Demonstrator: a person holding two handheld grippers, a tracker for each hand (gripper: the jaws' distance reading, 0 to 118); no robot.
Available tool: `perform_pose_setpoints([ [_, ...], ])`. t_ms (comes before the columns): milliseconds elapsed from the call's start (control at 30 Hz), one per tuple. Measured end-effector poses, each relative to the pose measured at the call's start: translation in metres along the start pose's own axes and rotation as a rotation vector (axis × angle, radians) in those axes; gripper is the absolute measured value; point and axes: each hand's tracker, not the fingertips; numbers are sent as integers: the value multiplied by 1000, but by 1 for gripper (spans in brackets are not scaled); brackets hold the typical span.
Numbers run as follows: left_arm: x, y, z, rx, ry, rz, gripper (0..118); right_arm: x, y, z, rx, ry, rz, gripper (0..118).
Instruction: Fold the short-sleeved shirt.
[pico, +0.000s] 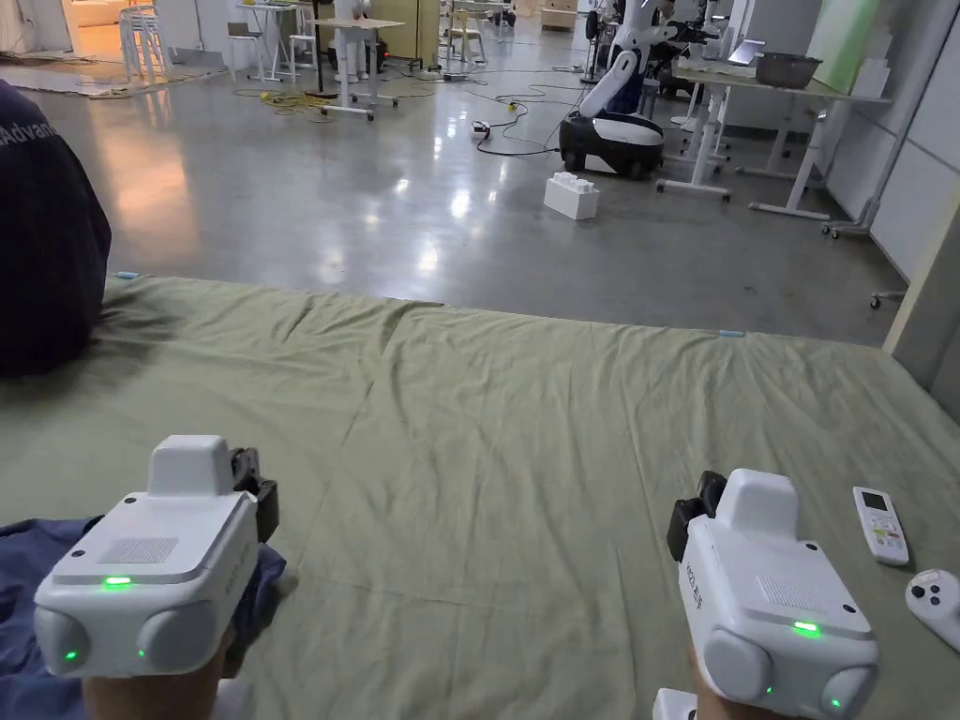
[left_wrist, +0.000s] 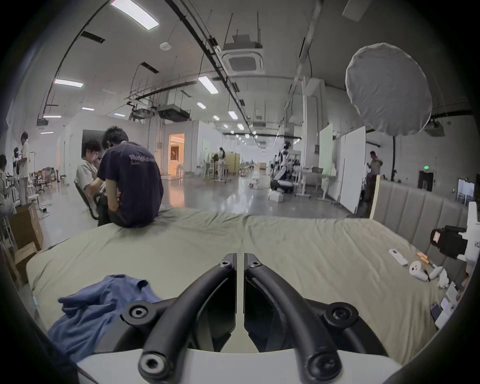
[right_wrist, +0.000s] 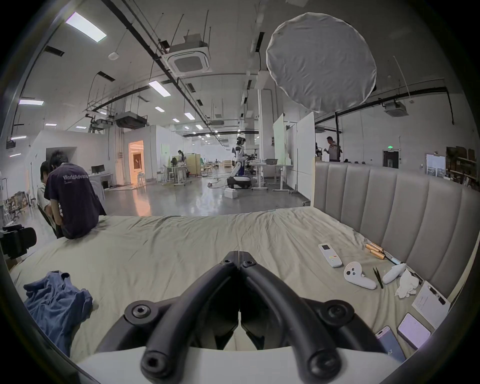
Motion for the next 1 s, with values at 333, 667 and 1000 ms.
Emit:
perform_pose_setpoints([
  [333,-122,-7,11,-234,48,134,5,-19,-13,-12,-58,57,47,1],
  [667,-218,-65,-29,-541,106,188,39,-45,-33,-20,-127,121,104,1],
  [1000,-234,-141,-93,-787,99,256,96,-60,-46,-25,-176,160,164,1],
])
